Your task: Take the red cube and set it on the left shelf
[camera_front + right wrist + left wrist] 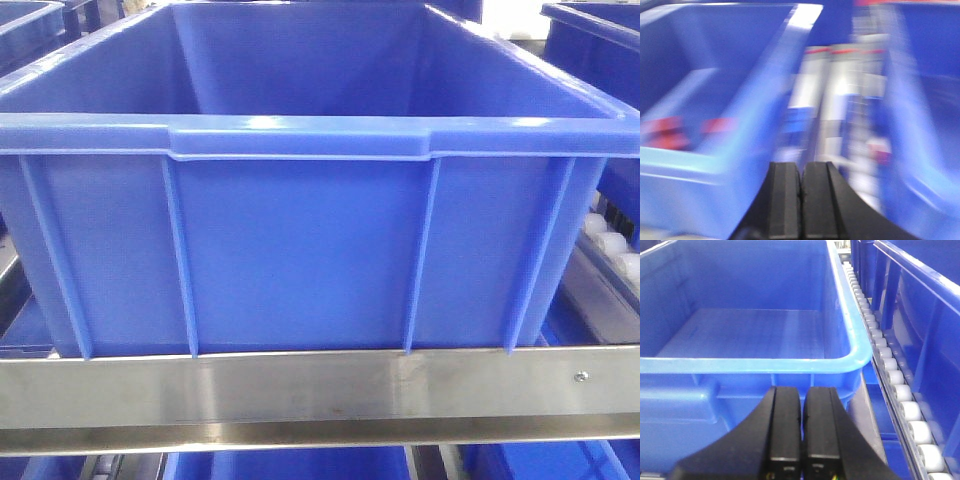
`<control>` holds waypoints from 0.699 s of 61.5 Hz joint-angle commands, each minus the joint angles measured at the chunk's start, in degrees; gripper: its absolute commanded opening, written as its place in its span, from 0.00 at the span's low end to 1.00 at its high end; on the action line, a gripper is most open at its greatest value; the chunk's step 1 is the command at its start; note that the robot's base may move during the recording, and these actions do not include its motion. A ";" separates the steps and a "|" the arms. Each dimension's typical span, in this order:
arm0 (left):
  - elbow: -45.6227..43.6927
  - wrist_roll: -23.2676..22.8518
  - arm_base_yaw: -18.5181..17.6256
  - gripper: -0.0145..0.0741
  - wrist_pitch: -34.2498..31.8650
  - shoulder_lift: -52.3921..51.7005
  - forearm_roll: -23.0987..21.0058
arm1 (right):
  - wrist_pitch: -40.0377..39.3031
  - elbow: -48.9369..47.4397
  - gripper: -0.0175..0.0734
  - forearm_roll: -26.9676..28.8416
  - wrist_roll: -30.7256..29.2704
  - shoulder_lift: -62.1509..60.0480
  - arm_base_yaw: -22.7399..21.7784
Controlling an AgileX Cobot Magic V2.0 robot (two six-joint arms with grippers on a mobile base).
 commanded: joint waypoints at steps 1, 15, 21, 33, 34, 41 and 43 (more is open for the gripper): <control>1.32 -0.05 0.12 0.28 -4.92 -0.96 -0.38 | -7.15 1.92 0.25 0.86 -0.15 -3.26 -4.11; 1.32 -0.05 0.12 0.28 -4.92 -0.96 -0.38 | -7.09 9.11 0.25 1.68 -0.15 -13.50 -12.82; 1.32 -0.05 0.12 0.28 -4.92 -0.96 -0.38 | -5.89 10.02 0.25 2.73 -0.15 -14.04 -15.03; 1.32 -0.05 0.12 0.28 -4.92 -0.96 -0.38 | -5.89 10.02 0.25 2.68 -0.79 -14.26 -15.81; 1.32 -0.05 0.12 0.28 -4.92 -0.96 -0.38 | -5.89 10.02 0.25 2.68 -1.00 -14.26 -15.76; 1.32 -0.05 0.12 0.28 -4.92 -0.96 -0.38 | -6.20 10.02 0.25 2.68 -2.14 -14.26 -14.69; 1.32 -0.05 0.12 0.28 -4.92 -0.96 -0.38 | -6.26 10.02 0.25 2.68 -2.27 -14.26 -14.24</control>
